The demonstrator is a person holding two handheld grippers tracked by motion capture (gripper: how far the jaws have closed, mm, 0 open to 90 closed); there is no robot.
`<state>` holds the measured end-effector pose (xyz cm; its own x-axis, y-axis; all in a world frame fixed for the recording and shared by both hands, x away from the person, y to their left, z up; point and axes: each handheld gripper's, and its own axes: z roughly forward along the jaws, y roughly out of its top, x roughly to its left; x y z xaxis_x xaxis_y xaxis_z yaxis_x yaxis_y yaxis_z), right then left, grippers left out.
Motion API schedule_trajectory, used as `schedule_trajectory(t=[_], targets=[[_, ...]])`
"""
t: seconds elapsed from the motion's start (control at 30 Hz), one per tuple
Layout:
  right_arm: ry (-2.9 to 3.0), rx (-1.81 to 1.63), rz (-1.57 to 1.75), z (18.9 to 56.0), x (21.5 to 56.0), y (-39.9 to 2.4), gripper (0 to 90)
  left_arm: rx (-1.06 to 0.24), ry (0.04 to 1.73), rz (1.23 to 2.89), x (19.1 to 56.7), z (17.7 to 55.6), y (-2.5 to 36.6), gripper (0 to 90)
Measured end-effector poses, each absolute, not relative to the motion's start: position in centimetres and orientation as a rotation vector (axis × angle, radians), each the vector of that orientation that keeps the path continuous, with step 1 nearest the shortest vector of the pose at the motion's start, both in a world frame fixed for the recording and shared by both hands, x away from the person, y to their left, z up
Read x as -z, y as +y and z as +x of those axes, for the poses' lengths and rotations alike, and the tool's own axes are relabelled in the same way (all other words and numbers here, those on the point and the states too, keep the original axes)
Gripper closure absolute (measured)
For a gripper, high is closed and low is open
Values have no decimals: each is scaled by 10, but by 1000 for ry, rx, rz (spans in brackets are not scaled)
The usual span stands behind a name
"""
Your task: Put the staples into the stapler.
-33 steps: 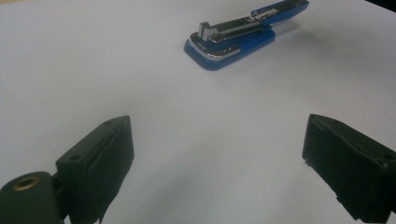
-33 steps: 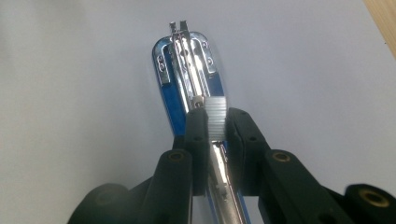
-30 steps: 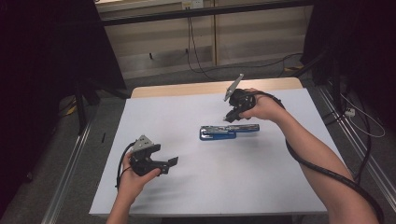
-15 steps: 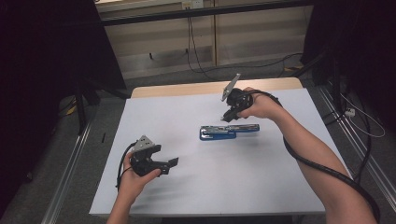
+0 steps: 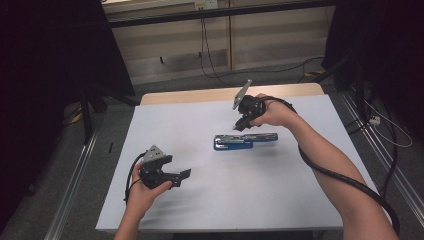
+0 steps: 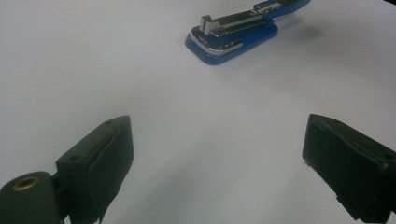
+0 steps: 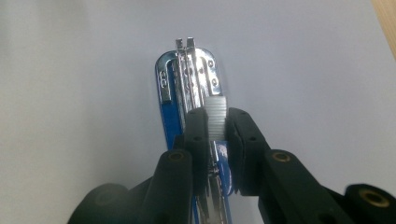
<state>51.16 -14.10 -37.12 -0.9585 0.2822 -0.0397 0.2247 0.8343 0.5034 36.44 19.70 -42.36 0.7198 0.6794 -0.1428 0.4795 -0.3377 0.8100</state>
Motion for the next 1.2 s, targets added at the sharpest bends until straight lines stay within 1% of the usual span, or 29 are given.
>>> schedule_trajectory(t=[0.43, 1.2], targets=[[2928, -766, 320, 519, 380, -129, 790, -276, 891, 2004, 424, 365, 198, 90], [2939, -793, 238, 520, 389, -114, 790, -271, 895, 2011, 424, 365, 199, 90]])
